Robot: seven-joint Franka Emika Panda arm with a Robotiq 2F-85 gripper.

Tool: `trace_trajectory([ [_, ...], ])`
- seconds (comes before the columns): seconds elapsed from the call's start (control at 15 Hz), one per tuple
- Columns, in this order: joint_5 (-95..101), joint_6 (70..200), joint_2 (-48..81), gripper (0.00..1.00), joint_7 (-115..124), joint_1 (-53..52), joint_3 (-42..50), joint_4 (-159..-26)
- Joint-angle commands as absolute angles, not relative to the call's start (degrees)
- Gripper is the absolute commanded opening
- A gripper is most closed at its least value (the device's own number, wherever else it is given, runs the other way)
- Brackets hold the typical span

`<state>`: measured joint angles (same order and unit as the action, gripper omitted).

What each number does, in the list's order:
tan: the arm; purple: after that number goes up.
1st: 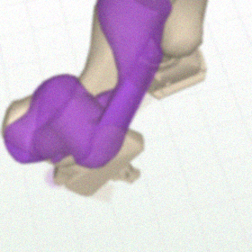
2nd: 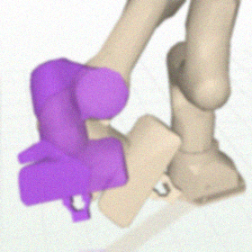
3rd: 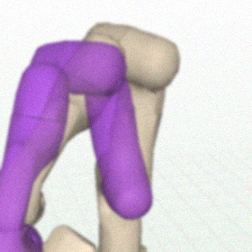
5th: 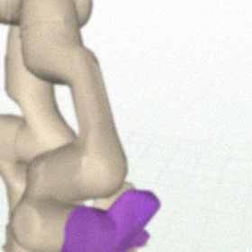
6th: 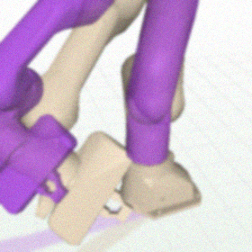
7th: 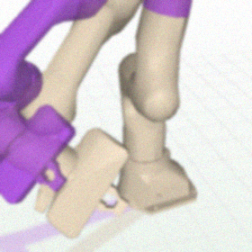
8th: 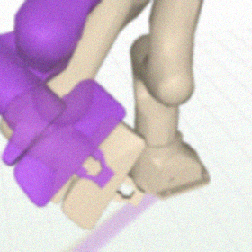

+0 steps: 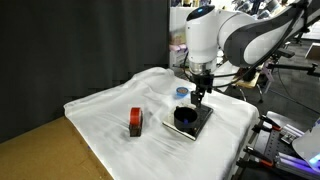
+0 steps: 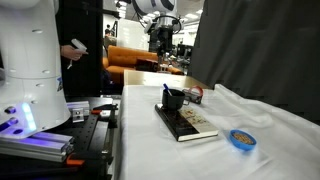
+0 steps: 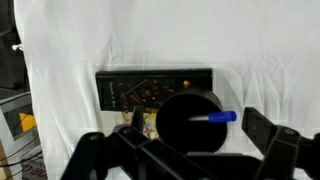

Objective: Remove the blue marker from the black mug and put it on the left side of the table

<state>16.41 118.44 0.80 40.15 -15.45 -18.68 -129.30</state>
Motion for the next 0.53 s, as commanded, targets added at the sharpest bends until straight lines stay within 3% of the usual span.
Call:
trace_trajectory([
  [0.0,18.7,113.3,4.6,1.0,43.8,-16.7,-18.1,-123.8],
  [0.47,17.9,109.7,7.5,1.0,45.6,-18.5,-17.4,-119.8],
])
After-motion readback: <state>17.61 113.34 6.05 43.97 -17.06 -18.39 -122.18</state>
